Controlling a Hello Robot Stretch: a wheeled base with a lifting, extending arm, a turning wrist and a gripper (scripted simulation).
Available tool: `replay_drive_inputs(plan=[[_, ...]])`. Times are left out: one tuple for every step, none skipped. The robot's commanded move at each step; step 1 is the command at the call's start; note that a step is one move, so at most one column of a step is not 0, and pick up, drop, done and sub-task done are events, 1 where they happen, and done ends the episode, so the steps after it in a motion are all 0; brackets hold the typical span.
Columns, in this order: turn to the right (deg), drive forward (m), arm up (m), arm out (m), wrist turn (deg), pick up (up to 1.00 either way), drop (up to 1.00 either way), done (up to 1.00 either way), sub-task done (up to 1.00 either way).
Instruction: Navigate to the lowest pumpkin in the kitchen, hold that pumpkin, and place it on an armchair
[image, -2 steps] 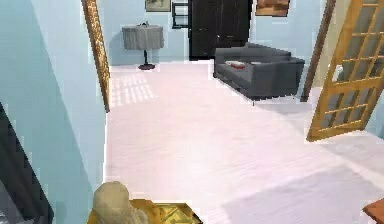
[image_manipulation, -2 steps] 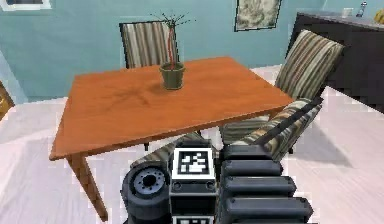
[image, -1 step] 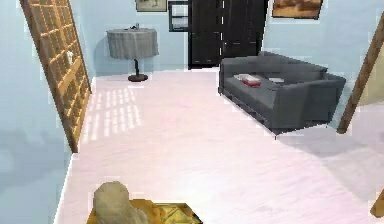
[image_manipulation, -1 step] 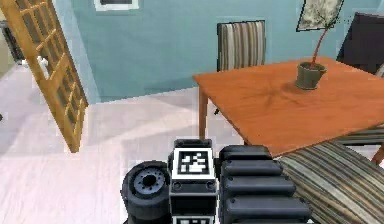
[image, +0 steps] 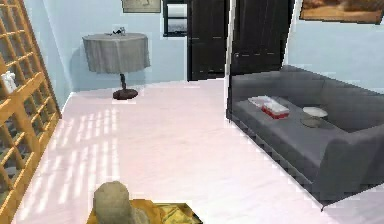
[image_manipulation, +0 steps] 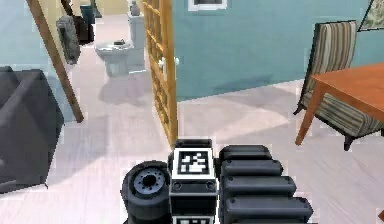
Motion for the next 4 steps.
replay_drive_inputs(plan=[[0.0,1.00,0.00,0.00,0.0,0.00,0.00,0.00,0.00],[3.0,0.00,0.00,0.00,0.0,0.00,0.00,0.00,0.00],[-6.0,0.00,0.00,0.00,0.0,0.00,0.00,0.00,0.00],[0.0,1.00,0.00,0.00,0.0,0.00,0.00,0.00,0.00]])
